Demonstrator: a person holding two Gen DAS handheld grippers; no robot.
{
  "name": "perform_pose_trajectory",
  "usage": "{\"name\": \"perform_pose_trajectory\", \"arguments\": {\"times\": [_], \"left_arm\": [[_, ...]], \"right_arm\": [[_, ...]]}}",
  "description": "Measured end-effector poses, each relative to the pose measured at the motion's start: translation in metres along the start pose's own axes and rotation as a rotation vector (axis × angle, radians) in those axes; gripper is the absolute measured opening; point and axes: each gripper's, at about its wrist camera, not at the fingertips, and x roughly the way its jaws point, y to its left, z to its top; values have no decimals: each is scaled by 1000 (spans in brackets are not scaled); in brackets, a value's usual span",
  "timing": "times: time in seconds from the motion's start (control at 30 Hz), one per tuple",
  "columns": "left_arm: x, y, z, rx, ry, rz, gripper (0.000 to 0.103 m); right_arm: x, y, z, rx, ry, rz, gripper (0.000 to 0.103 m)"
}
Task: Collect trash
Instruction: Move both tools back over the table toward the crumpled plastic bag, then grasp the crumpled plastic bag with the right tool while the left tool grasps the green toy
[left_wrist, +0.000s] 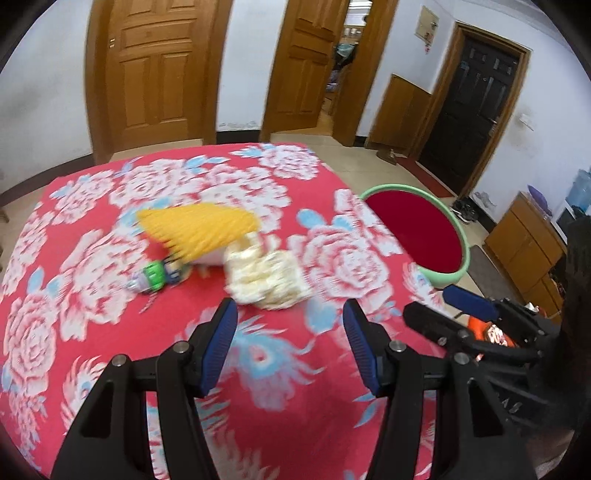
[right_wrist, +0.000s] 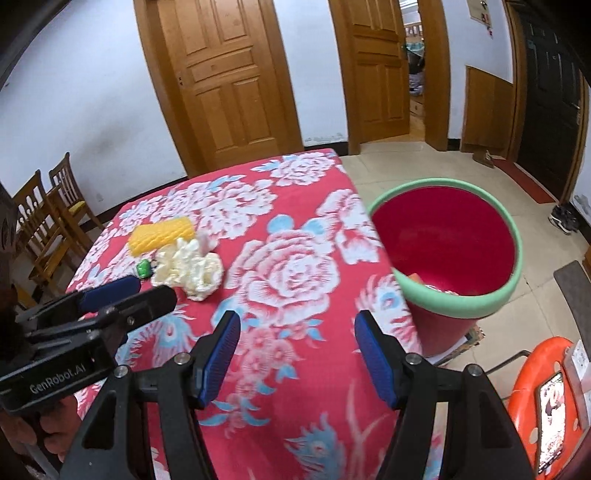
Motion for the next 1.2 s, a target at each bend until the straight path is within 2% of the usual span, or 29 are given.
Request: {"name": "perform_pose_trajectory", "arguments": {"times": [0.4, 0.5, 0.67, 0.8, 0.93, 1.1, 1.13, 1.17, 1.2], "left_arm": [[-12, 61, -12, -124, -5, 78, 59], [-16, 71, -10, -143, -9, 99, 59], [-17, 91, -6, -186, -19, 118, 59], [-6, 105, 0, -216, 7, 122, 59], [11, 113, 8, -227, 46, 83, 59], [31, 122, 17, -249, 80, 32, 59], [35, 123, 19, -253, 84, 27, 59], [38, 123, 20, -254, 85, 22, 59], [41, 123, 22, -250, 86, 18, 59]], "right_arm": [[26, 44, 9, -72, 36, 77, 67], [33, 56, 13, -100, 40, 109, 70], [59, 70, 25, -133, 98, 122, 71], [75, 77, 35, -142, 110, 136, 87], [88, 80, 40, -130, 136, 172, 94], [105, 80, 44, -114, 175, 201, 94], [107, 78, 44, -105, 177, 217, 91], [107, 77, 44, -100, 179, 227, 85], [108, 76, 44, -100, 185, 235, 69]]}}
